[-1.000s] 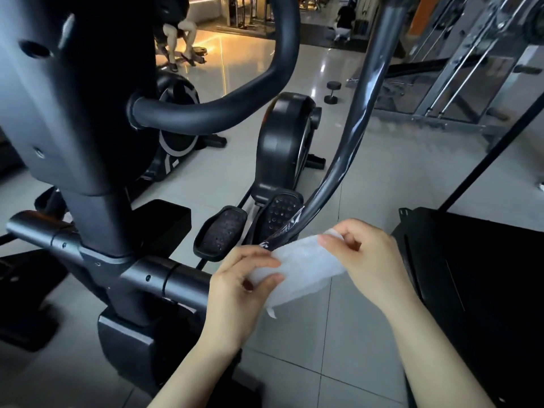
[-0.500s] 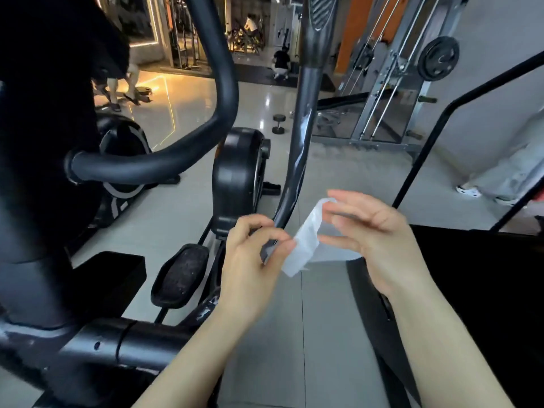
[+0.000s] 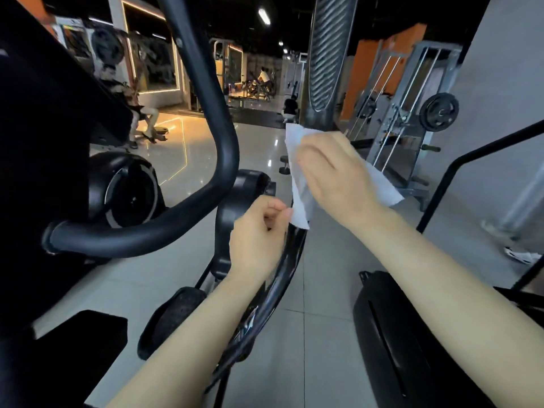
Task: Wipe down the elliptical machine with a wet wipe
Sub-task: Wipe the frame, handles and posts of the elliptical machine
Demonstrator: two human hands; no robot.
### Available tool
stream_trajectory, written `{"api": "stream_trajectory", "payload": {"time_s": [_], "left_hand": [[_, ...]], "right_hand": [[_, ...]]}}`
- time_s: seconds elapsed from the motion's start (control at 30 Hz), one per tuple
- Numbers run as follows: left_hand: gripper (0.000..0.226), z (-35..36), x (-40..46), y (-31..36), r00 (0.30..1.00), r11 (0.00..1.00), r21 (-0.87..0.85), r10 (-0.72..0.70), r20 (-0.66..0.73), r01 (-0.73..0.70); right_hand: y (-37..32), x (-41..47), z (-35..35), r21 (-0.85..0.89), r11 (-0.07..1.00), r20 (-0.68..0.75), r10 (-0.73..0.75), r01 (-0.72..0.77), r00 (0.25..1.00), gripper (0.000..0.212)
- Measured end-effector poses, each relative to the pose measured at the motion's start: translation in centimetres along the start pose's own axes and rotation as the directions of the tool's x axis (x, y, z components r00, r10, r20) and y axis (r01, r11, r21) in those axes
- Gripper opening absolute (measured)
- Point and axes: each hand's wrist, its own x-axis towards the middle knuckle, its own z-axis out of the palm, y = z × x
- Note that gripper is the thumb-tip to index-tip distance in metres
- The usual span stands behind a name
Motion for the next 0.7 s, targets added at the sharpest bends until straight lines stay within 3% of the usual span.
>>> {"api": "stream_trajectory", "payload": {"time_s": [0.07,0.1,0.17,0.23,0.27,0.37,0.47,0.57,0.63,0.7], "left_hand": [[0.004,-1.3,-0.7,-0.5,0.993,0.975,0.191,0.117,-0.021,-0.111],[0.008,-2.2,-1.2,-0.6,0.964,0.915,0.325,0.264,-0.041,-0.237],[0.018,-4.5,-2.1,-0.8,0.801,0.663,0.582,0.597,-0.034,-0.470],[0.021,-6.9,-2.2,-0.9,0.664,0.410,0.764,0.747,0.032,-0.498],[0.022,-7.9,-1.8,-1.3,0.657,0.326,0.832,0.751,0.061,-0.449],[0.039,-9.5,-0.2,-3.2,0.764,0.205,0.942,0.641,0.075,-0.264],[0.046,-9.5,0.2,-4.7,0.803,0.146,0.962,0.586,0.105,-0.232],[0.045,-9.5,0.5,-4.8,0.791,0.126,0.968,0.604,0.100,-0.219],[0.045,-9.6,0.5,-4.8,0.780,0.108,0.970,0.617,0.105,-0.216],[0.046,-9.7,0.5,-5.1,0.775,0.084,0.969,0.618,0.131,-0.231]], "right_hand": [[1.4,-0.8,0.3,-0.061,0.980,-0.006,-0.189,0.189,0.982,0.016],[2.2,-1.0,0.3,-0.131,0.946,0.032,-0.293,0.295,0.955,0.017],[3.8,-1.1,0.0,-0.229,0.831,0.164,-0.481,0.507,0.861,0.020],[4.9,-1.0,-0.5,-0.223,0.773,0.298,-0.526,0.594,0.797,0.030],[5.2,-1.2,-0.7,-0.226,0.754,0.351,-0.527,0.616,0.774,0.035],[5.7,-2.5,0.2,-0.297,0.755,0.394,-0.461,0.585,0.795,0.044],[4.5,-4.9,2.2,-0.274,0.851,0.342,-0.349,0.448,0.873,0.046],[2.8,-7.9,4.0,-0.243,0.886,0.364,-0.294,0.395,0.883,0.042],[1.9,-9.5,4.3,-0.308,0.844,0.430,-0.288,0.439,0.856,0.041],[1.0,-10.8,4.3,-0.418,0.715,0.538,-0.303,0.561,0.786,0.043]]}}
